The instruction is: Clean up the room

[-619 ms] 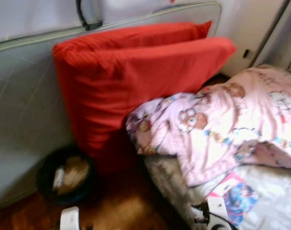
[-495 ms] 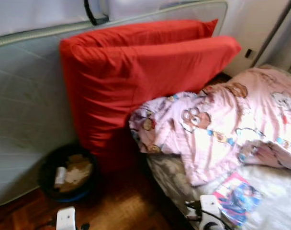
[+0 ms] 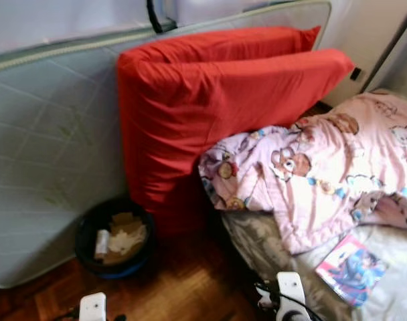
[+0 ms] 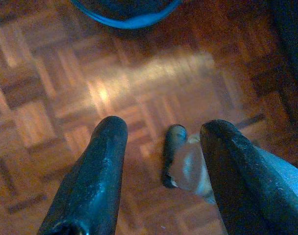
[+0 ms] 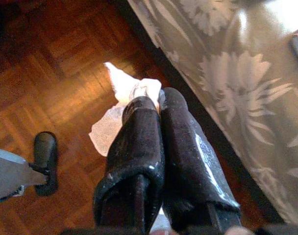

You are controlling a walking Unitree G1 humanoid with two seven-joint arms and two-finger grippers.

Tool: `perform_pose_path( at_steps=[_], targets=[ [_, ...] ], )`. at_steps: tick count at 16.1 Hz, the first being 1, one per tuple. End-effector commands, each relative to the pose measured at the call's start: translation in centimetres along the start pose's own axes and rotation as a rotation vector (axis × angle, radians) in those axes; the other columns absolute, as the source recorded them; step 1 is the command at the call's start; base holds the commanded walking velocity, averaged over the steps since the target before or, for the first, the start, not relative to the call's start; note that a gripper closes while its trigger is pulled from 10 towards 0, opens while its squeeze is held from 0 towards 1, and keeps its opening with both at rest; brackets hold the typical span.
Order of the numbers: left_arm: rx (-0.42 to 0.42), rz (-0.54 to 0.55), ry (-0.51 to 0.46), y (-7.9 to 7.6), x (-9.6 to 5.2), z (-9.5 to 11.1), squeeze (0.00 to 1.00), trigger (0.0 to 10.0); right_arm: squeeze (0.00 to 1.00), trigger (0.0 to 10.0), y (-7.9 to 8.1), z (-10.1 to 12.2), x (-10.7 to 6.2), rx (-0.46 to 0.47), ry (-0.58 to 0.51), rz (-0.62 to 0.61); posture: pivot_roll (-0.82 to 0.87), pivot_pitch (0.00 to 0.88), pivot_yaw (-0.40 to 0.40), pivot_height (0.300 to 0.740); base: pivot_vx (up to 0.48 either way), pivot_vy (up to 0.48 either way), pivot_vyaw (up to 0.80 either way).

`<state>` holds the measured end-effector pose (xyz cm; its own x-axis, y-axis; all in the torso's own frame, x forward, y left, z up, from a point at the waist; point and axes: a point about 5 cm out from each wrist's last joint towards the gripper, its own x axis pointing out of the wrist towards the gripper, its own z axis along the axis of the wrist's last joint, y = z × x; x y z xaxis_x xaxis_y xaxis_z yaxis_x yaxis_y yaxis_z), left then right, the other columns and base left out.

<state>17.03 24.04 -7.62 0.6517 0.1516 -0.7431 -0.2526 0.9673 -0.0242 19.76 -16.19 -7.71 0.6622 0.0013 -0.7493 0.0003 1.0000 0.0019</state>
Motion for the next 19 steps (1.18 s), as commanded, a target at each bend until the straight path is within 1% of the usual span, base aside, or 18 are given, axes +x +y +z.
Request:
perform_pose_path(
  at_steps=[1, 11, 19],
  targets=[
    [0.016, -0.011, 0.027, -0.39, -0.06, -0.58, 0.0, 10.0, 0.0, 10.0, -0.78, -0.86, -0.23, 0.008, 0.034, -0.017, 0.09, 0.097, -0.034, 0.697, 0.0, 0.285, 0.0],
    [0.018, -0.013, 0.029, -0.45, -0.07, -0.64, 0.0, 10.0, 0.0, 10.0, -0.76, -1.05, -0.26, 0.012, 0.045, -0.017, 0.09, 0.077, -0.03, 0.697, 0.0, 0.284, 0.0],
    [0.017, -0.01, 0.028, -0.38, -0.04, -0.55, 0.0, 10.0, 0.0, 10.0, -0.83, -1.23, -0.3, 0.017, 0.054, -0.02, 0.09, 0.087, -0.028, 0.697, 0.0, 0.283, 0.0]
  ],
)
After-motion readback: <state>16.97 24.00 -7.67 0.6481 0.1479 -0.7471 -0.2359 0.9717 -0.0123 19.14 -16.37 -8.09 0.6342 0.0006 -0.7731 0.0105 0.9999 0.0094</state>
